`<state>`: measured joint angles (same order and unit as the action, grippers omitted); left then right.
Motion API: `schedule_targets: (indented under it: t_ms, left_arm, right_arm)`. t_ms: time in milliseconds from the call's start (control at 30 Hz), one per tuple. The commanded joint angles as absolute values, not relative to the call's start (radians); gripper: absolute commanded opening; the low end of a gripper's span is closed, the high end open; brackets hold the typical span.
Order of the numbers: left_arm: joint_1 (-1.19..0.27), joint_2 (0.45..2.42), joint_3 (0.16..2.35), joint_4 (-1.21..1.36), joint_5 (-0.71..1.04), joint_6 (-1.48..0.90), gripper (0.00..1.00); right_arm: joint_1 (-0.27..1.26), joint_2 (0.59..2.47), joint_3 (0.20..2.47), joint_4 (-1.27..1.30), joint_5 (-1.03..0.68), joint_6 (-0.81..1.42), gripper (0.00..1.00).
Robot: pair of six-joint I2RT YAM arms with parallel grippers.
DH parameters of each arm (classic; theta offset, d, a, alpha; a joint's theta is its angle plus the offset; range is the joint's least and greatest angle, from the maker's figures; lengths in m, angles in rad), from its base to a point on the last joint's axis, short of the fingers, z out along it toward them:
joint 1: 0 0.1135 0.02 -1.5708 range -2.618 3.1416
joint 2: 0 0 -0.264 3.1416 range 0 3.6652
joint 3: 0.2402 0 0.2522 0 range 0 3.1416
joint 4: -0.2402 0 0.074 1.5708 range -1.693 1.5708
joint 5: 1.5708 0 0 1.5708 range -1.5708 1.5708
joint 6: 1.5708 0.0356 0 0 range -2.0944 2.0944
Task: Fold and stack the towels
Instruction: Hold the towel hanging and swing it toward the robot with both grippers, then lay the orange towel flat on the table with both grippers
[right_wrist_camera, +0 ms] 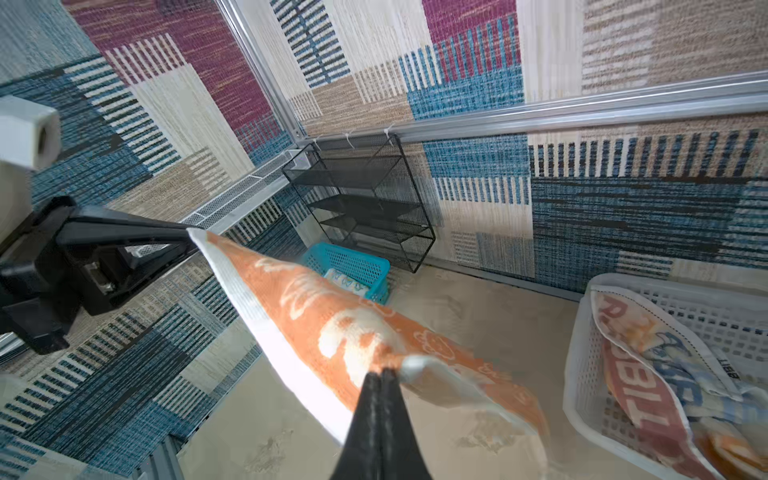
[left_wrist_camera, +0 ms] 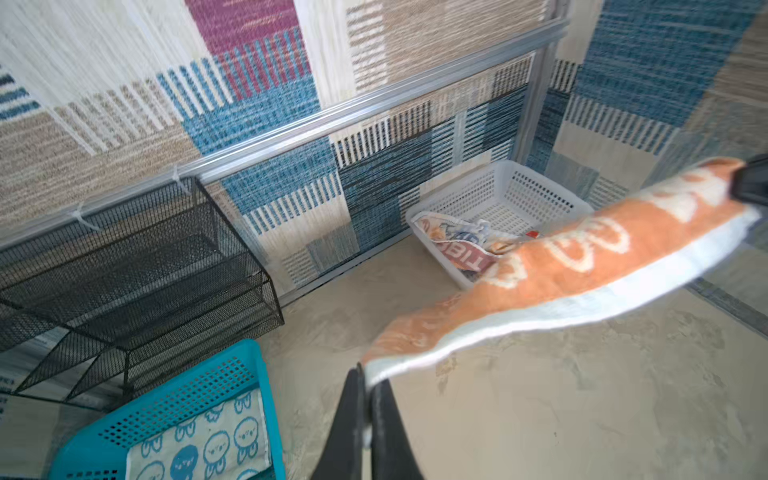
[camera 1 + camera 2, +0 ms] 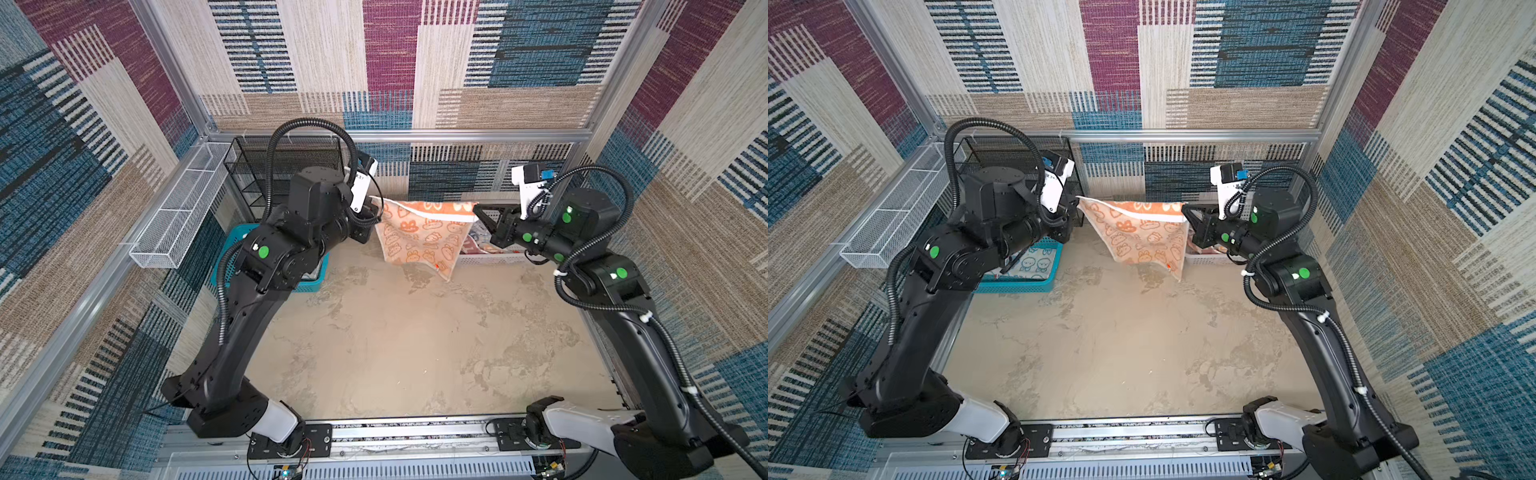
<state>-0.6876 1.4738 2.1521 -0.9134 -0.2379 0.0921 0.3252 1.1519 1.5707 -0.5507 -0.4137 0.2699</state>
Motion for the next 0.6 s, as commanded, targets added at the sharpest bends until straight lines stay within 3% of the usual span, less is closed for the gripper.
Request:
schedule_targets:
  t_ms: [0, 267, 400, 567]
  left_arm:
    - [-0.718, 1.406, 2.128, -0.903, -0.321, 0.057, 0.00]
    - [-0.725, 1.337, 2.118, -0.945, -0.311, -0.026, 0.00]
    - [-0.712, 1.421, 2.146, -0.943, -0.422, 0.034, 0.00]
    - [-0.592, 1.548, 2.049, -0.853, -0.333, 0.073, 0.00]
  right_arm:
    - [0.328, 1.105, 1.562, -0.581, -0.458, 0.285, 0.00]
    - [0.327, 1.096, 1.624, -0.618, -0.499, 0.278, 0.00]
    - [0.327, 1.165, 1.605, -0.567, -0.480, 0.300, 0.00]
    - [0.325, 1.319, 1.524, -0.489, -0.427, 0.317, 0.00]
